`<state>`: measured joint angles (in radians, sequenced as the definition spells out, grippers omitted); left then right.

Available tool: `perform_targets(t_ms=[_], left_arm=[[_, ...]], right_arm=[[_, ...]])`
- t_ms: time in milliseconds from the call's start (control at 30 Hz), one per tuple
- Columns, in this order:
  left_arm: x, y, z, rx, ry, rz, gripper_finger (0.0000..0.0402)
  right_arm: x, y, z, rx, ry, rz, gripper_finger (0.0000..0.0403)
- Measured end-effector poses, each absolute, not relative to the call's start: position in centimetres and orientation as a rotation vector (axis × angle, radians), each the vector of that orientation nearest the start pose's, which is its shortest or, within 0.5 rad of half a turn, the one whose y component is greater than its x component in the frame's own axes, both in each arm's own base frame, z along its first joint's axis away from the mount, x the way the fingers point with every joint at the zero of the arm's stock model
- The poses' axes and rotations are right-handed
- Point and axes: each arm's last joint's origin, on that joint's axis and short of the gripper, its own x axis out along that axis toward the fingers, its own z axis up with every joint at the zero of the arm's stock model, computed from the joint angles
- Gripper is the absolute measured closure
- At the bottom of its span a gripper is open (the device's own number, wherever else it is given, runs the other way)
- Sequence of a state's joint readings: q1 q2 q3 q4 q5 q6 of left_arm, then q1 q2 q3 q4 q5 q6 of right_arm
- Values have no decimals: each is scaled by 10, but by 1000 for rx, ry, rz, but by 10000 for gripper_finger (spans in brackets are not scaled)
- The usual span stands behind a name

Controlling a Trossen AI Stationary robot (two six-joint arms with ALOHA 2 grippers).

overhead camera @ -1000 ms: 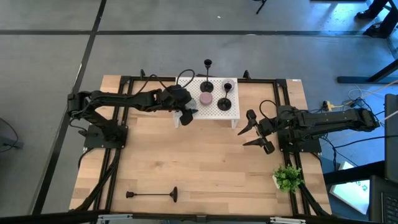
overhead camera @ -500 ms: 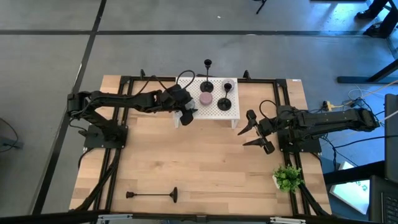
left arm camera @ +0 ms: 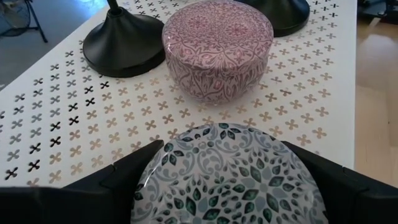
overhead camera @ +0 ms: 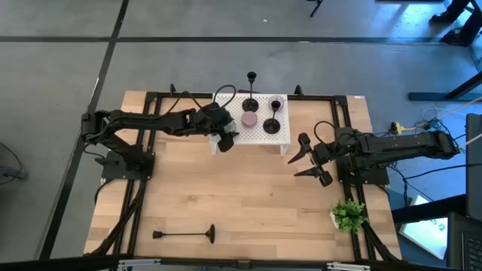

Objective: Pick & Place candle stick holders
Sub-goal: Put the gray scented candle on the shelf, then put the black candle holder on the shelf

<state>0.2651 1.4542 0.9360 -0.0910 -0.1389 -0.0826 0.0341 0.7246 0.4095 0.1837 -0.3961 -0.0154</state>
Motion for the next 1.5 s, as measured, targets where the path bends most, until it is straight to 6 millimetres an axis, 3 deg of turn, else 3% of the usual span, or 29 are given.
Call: perform_targets(t_ms=[533, 1500], left_arm=[[284, 75, 261, -96, 578, 415, 95], [286, 73, 273, -71, 480, 402, 95]], right_arm=[[167, 17, 247, 9, 128, 429, 183], [167, 17, 247, 9, 128, 429, 183]])
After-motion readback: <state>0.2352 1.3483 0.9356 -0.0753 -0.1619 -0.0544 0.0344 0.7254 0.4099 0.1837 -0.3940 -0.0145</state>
